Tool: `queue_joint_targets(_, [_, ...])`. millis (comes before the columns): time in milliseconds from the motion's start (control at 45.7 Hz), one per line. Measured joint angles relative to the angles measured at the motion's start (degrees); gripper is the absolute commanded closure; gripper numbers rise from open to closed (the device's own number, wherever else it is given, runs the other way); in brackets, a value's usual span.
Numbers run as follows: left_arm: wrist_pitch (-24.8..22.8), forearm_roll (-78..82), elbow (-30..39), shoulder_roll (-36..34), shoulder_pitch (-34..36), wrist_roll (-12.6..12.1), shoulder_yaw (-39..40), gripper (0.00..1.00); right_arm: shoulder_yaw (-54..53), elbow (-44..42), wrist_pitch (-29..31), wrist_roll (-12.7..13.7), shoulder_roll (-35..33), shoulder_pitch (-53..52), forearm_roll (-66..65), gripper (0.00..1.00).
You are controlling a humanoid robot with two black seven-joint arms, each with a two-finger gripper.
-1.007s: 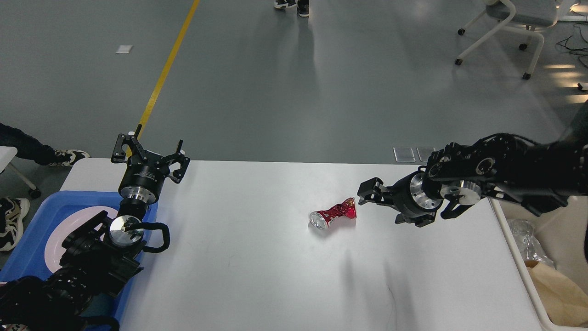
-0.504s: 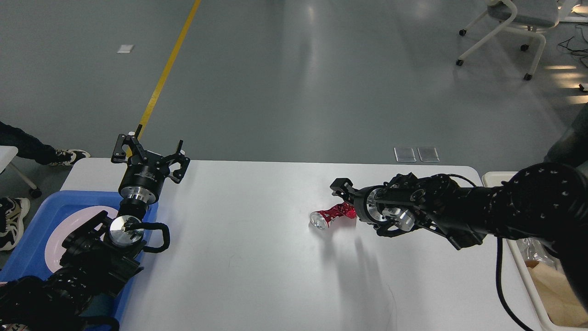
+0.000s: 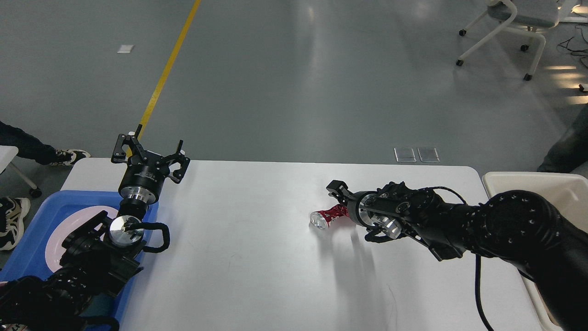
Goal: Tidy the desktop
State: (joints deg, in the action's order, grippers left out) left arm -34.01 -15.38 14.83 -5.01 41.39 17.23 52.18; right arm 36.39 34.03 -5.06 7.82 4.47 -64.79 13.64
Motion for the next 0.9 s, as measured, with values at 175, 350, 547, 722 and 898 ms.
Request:
queue_joint_targets(175, [0.0, 0.0, 0.0, 0.0, 0.0, 0.0, 0.0, 0.03, -1.3, -0.5, -0.2, 0.0, 0.4, 1.6, 0.0, 0.0])
queue_joint_targets(350, [0.0, 0.0, 0.0, 0.0, 0.0, 0.0, 0.0, 0.03, -2.8, -1.5, -0.2, -0.1, 0.9, 2.6, -0.4, 0.0])
queue_joint_targets(547, [0.0, 0.0, 0.0, 0.0, 0.0, 0.0, 0.0, 0.03, -2.9, -5.1, -0.2, -0.1, 3.0, 4.2, -1.0, 0.0])
queue_joint_targets(722, [0.0, 0.0, 0.0, 0.0, 0.0, 0.0, 0.0, 0.03, -2.8, -9.5, -0.2, -0.1, 5.2, 6.6, -1.1, 0.02])
queue_joint_targets(898, [0.0, 0.0, 0.0, 0.0, 0.0, 0.0, 0.0, 0.03, -2.7, -10.5, -1.4, -0.2, 5.6, 7.0, -1.3, 0.07])
